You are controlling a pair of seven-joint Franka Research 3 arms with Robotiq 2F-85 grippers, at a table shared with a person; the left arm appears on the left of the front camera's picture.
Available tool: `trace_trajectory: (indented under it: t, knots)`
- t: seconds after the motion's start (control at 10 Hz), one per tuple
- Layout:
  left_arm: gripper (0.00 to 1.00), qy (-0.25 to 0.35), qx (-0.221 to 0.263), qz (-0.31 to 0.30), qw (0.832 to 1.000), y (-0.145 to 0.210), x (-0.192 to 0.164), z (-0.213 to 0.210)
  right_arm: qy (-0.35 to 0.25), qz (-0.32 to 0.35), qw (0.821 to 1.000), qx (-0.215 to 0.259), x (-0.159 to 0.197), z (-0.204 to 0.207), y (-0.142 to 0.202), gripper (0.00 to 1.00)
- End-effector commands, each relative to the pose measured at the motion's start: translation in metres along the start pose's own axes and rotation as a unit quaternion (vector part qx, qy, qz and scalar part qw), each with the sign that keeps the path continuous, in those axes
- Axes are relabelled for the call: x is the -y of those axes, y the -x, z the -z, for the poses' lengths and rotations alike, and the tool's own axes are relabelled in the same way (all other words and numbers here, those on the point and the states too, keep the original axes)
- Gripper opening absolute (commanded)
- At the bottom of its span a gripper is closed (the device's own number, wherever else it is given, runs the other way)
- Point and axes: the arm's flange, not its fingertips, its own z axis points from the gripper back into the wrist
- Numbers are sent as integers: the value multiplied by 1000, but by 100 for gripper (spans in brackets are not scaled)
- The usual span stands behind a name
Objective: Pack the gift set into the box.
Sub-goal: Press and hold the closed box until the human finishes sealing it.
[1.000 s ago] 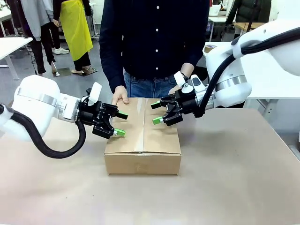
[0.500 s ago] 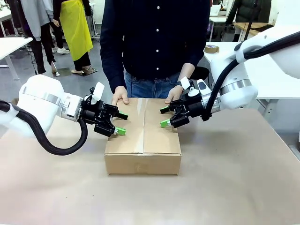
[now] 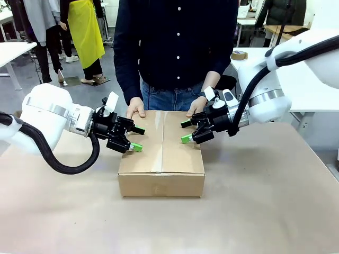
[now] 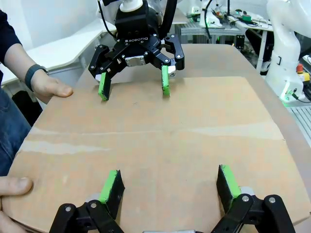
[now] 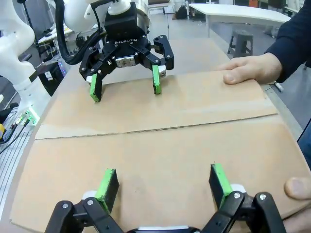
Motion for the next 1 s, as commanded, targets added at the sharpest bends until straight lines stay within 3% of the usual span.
trace_trajectory:
  t: [0.0,0.9]
  knots:
    - [100,-1,0,8,1000,1,3,0,0,-2,1000,-1,-1,1,1,100]
    - [100,-1,0,8,1000,1,3,0,0,-2,1000,-1,-1,1,1,100]
